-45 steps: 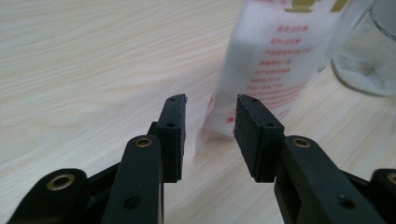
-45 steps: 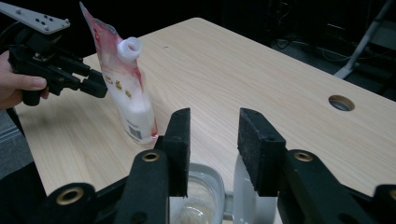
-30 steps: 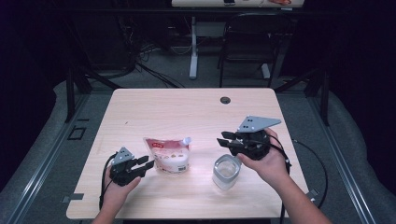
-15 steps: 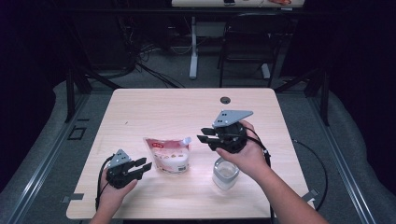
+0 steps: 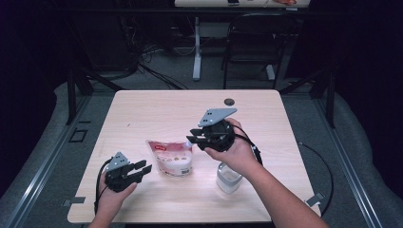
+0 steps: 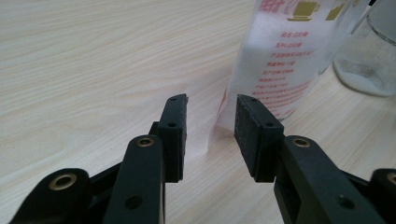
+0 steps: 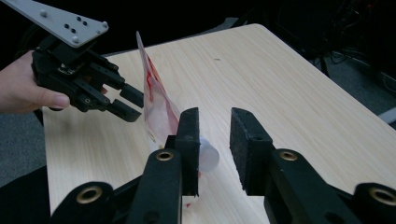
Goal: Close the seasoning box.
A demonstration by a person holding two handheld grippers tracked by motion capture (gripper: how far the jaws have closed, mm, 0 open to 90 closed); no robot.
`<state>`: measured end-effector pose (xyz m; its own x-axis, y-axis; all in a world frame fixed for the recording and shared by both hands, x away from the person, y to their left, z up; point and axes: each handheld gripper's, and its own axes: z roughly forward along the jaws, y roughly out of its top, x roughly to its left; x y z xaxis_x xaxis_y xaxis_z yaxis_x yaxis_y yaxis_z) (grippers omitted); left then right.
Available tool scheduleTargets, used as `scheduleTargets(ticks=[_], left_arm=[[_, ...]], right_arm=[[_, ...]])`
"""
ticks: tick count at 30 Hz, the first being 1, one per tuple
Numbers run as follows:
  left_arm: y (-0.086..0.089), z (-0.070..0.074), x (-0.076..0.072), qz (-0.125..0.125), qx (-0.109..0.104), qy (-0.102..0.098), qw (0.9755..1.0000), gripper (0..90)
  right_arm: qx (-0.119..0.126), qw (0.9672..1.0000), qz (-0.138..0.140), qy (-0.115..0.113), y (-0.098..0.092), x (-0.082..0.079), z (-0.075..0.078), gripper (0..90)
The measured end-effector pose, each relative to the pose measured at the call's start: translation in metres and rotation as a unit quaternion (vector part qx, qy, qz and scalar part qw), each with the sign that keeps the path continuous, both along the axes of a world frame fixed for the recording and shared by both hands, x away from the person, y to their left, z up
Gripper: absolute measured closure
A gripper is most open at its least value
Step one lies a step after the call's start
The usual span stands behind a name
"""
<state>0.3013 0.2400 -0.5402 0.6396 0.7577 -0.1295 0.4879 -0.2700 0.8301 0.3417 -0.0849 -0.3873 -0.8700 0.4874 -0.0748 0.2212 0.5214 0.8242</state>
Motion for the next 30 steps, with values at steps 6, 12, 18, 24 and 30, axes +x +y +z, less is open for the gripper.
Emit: scheduleTargets(ticks=[6, 12, 18, 24, 30], left_arm=[[0.001, 0.000, -0.001, 0.003, -0.002, 0.000, 1.0000, 64.5], [0.001, -0.001, -0.001, 0.002, -0.001, 0.000, 1.0000, 64.5], [0.002, -0.001, 0.000, 0.002, -0.001, 0.000, 1.0000, 64.5], [0.002, 0.000, 0.000, 0.000, 0.002, 0.003, 1.0000, 64.5], [0.002, -0.001, 0.000, 0.001, 0.001, 0.001, 1.0000, 64.5]], right_arm=[[-0.006, 0.9999, 0.008, -0.004, 0.011, 0.002, 0.003, 73.6], [-0.001, 0.9999, 0.016, 0.000, 0.025, 0.008, 0.002, 74.1], [-0.001, 0.9996, 0.027, 0.005, 0.036, 0.010, -0.001, 74.3], [-0.001, 0.9994, 0.034, 0.005, 0.041, 0.010, -0.002, 74.4], [0.004, 0.9991, 0.040, 0.012, 0.047, 0.010, -0.004, 74.5]])
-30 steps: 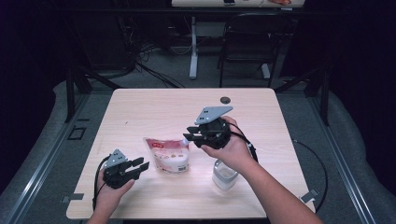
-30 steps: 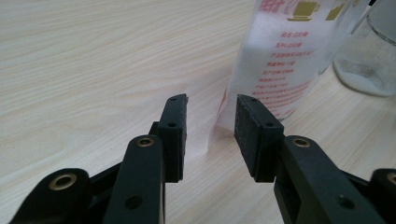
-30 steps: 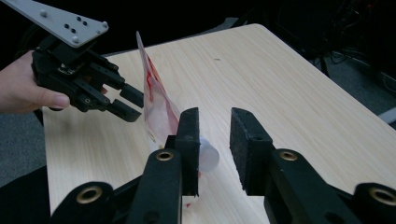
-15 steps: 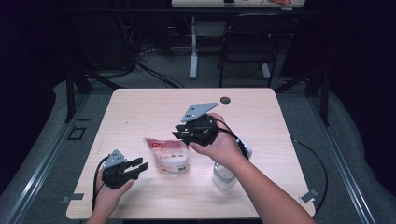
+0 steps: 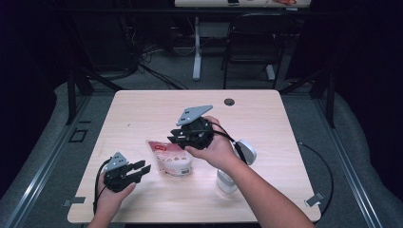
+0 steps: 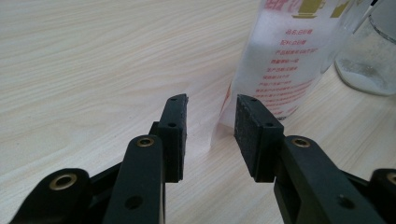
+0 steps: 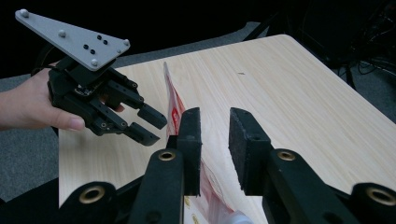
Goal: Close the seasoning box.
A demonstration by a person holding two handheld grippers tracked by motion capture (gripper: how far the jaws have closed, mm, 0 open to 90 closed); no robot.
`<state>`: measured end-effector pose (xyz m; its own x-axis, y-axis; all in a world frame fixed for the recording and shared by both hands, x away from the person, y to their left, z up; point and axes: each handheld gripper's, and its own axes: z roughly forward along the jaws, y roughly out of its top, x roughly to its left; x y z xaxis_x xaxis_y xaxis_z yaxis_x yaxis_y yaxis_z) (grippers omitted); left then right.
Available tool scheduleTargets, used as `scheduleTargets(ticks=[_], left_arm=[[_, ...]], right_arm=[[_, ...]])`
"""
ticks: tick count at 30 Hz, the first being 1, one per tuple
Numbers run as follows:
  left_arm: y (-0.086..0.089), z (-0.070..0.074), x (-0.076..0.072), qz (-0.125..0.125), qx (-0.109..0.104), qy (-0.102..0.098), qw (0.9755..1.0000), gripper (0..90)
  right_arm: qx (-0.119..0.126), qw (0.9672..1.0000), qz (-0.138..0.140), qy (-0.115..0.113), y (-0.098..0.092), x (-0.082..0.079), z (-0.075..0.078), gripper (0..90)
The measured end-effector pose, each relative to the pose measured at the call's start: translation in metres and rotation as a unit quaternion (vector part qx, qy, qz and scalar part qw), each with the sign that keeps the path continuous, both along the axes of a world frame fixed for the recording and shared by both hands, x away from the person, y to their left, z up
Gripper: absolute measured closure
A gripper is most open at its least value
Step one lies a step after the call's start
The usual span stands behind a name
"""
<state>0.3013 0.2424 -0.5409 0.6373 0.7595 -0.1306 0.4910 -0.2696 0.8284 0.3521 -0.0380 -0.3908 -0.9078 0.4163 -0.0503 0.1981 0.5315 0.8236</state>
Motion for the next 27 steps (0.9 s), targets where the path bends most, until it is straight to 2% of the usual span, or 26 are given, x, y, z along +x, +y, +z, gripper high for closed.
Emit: scheduleTargets(ticks=[16, 27], left_arm=[[0.001, 0.000, 0.000, -0.001, -0.001, 0.001, 1.0000, 64.4], [0.001, 0.000, 0.001, -0.002, 0.000, 0.001, 1.0000, 64.4]], right_arm=[[-0.010, 0.9998, 0.017, 0.010, 0.012, 0.000, -0.006, 73.8], [-0.032, 0.9992, 0.022, 0.014, 0.020, 0.003, -0.016, 76.5]])
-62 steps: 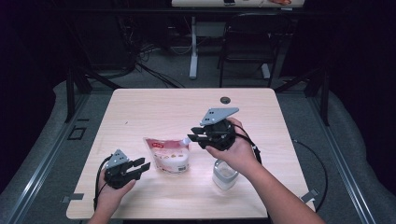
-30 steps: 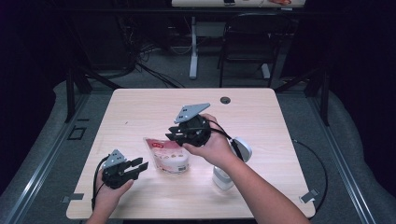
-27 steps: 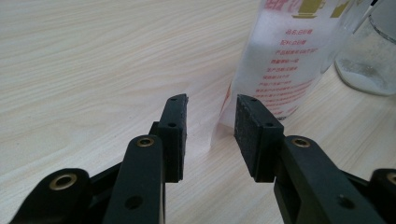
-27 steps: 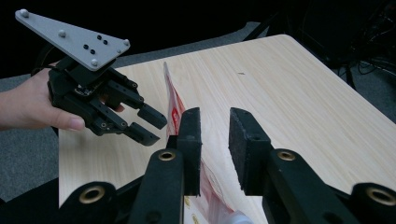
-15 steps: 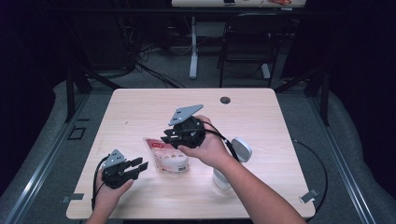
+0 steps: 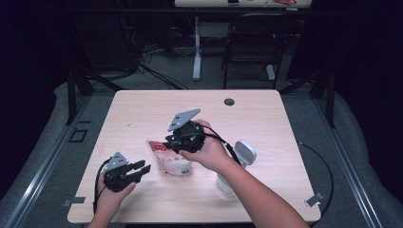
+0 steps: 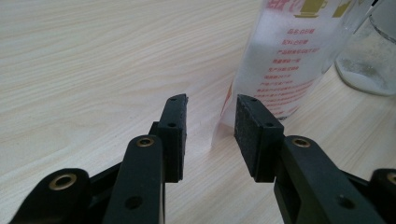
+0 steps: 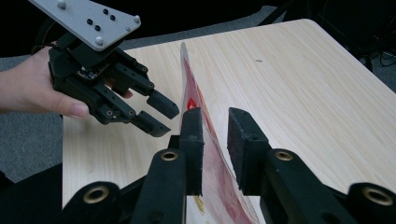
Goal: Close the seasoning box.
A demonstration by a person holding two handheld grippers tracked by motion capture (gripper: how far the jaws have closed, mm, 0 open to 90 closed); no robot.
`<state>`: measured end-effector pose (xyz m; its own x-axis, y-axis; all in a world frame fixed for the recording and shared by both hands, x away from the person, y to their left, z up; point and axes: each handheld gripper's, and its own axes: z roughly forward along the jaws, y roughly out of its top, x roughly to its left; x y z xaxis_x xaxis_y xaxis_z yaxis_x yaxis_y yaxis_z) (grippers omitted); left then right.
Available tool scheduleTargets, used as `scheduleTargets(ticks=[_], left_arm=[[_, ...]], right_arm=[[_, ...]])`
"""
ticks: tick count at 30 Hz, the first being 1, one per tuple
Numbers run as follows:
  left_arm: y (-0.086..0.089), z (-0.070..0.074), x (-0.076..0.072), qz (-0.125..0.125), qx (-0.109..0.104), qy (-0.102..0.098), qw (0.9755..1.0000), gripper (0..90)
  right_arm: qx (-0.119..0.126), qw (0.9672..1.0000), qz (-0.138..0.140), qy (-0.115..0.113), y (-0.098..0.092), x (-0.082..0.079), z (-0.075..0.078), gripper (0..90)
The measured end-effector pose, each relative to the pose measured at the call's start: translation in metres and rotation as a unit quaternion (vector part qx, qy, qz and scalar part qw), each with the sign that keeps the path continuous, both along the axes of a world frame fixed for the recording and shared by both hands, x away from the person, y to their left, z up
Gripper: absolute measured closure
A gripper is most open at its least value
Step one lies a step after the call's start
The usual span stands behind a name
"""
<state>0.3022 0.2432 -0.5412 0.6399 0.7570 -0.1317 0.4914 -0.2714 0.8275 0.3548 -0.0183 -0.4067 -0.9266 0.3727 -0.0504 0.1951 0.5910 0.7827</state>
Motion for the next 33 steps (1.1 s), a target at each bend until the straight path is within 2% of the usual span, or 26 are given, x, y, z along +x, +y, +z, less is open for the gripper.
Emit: scheduleTargets(ticks=[9, 19, 33], left_arm=[[-0.0002, -0.0004, 0.0003, 0.000, -0.001, 0.000, 1.0000, 64.4], [-0.0003, -0.0006, 0.0003, 0.001, -0.003, 0.001, 1.0000, 64.4], [0.0002, -0.0006, 0.0004, 0.002, -0.002, 0.000, 1.0000, 64.4]], right_arm=[[-0.010, 0.9998, 0.015, 0.005, 0.0032, 0.0027, -0.0014, 82.2], [-0.019, 0.9997, 0.016, 0.009, 0.0022, 0.0066, 0.0008, 89.7], [-0.020, 0.9996, 0.018, 0.010, -0.0027, 0.0060, 0.0022, 90.0]])
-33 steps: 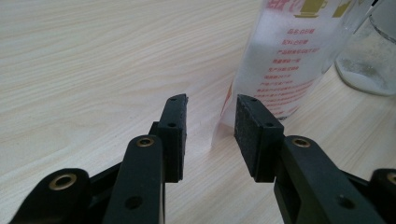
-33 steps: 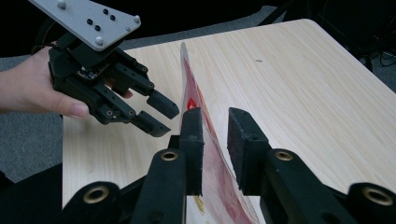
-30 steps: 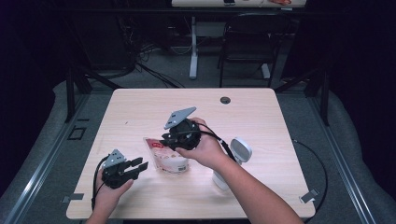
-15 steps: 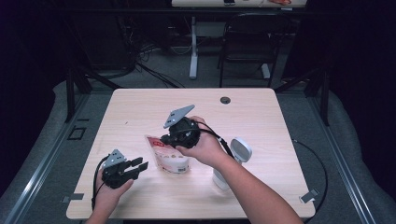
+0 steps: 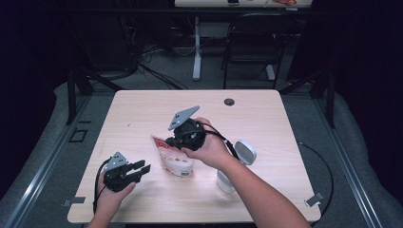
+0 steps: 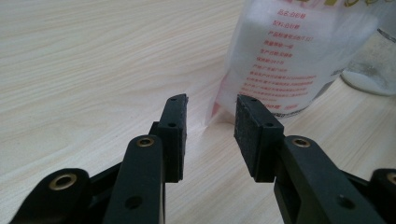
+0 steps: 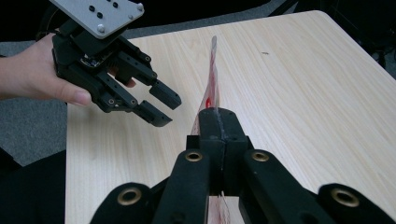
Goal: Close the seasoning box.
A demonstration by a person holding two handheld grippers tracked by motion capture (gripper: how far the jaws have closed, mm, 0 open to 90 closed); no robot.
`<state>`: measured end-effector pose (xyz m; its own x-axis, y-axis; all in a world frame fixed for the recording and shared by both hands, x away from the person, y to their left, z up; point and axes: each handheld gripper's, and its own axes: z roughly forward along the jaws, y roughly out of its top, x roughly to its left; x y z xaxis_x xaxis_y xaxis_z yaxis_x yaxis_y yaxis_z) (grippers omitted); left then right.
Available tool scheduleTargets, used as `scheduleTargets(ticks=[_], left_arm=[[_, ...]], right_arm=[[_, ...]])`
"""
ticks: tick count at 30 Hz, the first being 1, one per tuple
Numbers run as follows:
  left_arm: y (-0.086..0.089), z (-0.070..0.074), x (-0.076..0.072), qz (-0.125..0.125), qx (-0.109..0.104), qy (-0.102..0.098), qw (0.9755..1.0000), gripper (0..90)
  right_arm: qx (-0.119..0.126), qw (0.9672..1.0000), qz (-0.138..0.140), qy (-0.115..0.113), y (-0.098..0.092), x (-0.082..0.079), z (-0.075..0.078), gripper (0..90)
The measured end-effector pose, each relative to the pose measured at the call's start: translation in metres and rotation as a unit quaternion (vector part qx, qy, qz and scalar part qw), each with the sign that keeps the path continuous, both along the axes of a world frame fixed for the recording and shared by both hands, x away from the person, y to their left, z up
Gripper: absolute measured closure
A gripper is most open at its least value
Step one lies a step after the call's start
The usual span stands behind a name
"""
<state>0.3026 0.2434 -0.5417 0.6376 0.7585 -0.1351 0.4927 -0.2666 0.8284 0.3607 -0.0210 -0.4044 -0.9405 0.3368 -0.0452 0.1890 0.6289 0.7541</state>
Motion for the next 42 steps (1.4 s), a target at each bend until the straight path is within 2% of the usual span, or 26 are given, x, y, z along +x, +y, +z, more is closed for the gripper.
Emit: scheduleTargets(ticks=[9, 20, 28, 32, 38, 42], left_arm=[[-0.001, 0.000, 0.000, 0.000, 0.000, 0.001, 1.0000, 64.4], [-0.002, -0.001, 0.000, 0.000, 0.001, 0.000, 1.0000, 64.5], [-0.002, -0.001, 0.000, 0.000, 0.001, 0.000, 1.0000, 64.4], [-0.002, -0.001, 0.000, 0.000, 0.001, 0.001, 1.0000, 64.4], [-0.003, -0.001, 0.000, -0.002, 0.000, 0.001, 1.0000, 64.4], [-0.003, -0.001, 0.000, -0.002, 0.001, 0.001, 1.0000, 64.4]], right_arm=[[-0.012, 0.9999, 0.002, -0.003, -0.014, -0.003, 0.002, 90.0], [-0.014, 0.9999, 0.004, 0.000, -0.035, -0.004, 0.003, 90.0], [-0.016, 0.9998, 0.009, 0.000, -0.039, -0.005, 0.003, 90.0], [-0.010, 0.9999, 0.005, 0.006, -0.040, -0.004, 0.002, 89.8], [-0.007, 0.9997, -0.007, 0.021, -0.038, -0.002, 0.002, 84.2], [-0.013, 0.9996, -0.010, 0.023, -0.035, -0.001, 0.001, 81.7]])
